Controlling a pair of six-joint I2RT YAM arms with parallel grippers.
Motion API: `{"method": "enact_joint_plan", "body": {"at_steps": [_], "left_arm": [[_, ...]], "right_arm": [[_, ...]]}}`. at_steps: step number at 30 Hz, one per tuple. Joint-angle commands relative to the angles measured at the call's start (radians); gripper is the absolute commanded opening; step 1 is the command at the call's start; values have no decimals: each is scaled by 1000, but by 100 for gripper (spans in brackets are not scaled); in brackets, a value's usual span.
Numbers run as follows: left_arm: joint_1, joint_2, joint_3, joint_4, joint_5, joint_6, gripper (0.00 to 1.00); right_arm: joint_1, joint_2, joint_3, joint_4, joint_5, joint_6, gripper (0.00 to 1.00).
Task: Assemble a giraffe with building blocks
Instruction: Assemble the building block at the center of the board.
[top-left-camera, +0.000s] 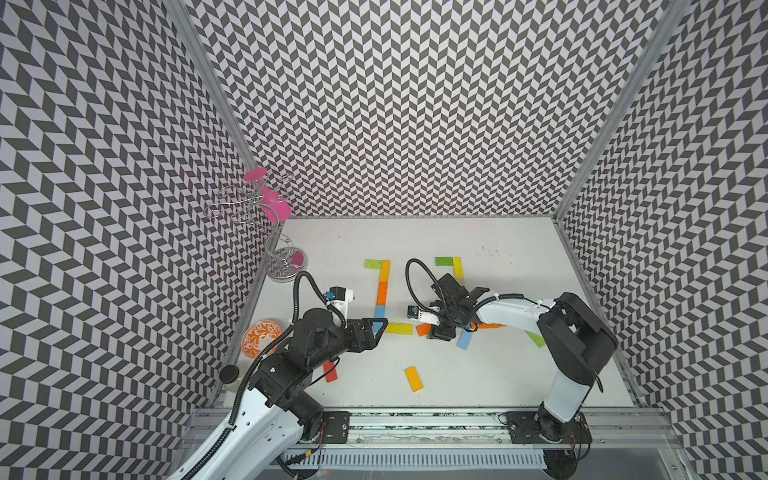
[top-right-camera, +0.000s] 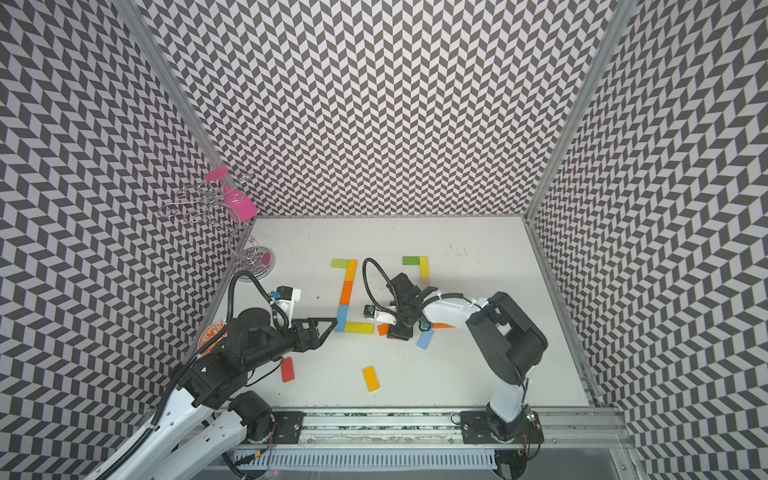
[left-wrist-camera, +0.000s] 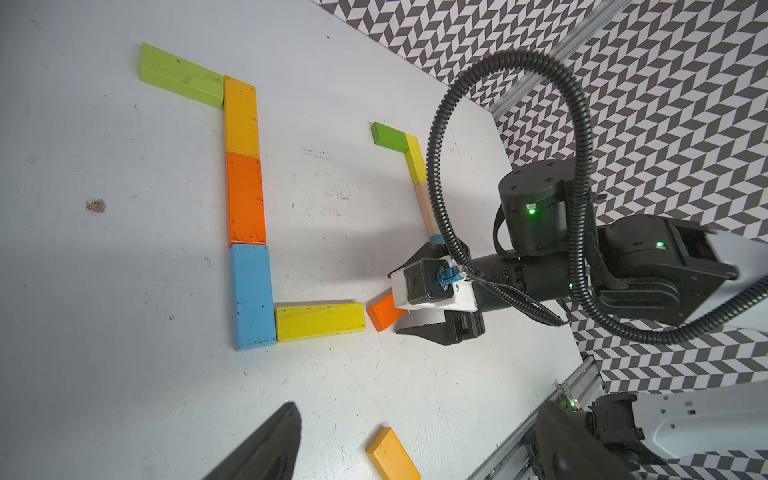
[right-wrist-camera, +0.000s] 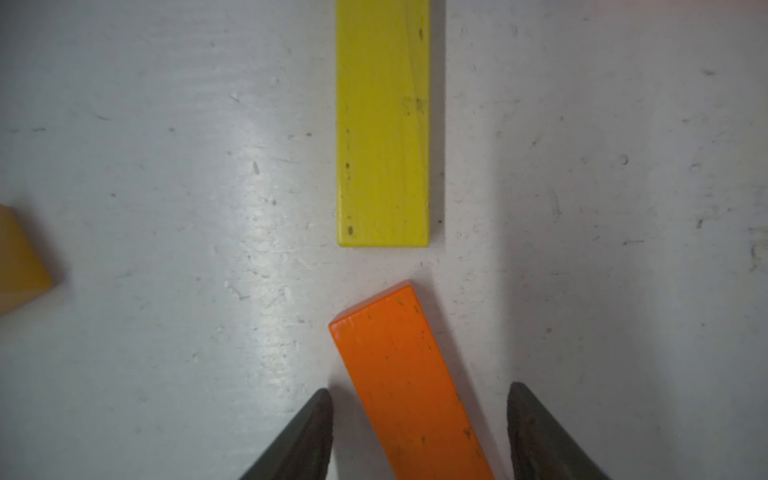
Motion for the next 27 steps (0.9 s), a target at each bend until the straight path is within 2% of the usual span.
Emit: {"method": "enact_joint_plan", "body": {"at_steps": [1,4,8,13,27], "left_arm": [[3,-9,-1,23,5,-12,89],[2,-8,0,23,4,-13,89],[3,-9,-3,23,4,-13,89],[3,-5,1,22,5,-13,89],[3,-7,-1,22,6,-12,89]], "right_arm": [[-3,23,12,1,-31,-3,60],[-3,17,12,-17,-35,3,52],[-3,5,9,-37,-36,17,37],[-3,-9,-8,-39,-40,49,24],[36,-6,-20,-15,-36,78,24]]}}
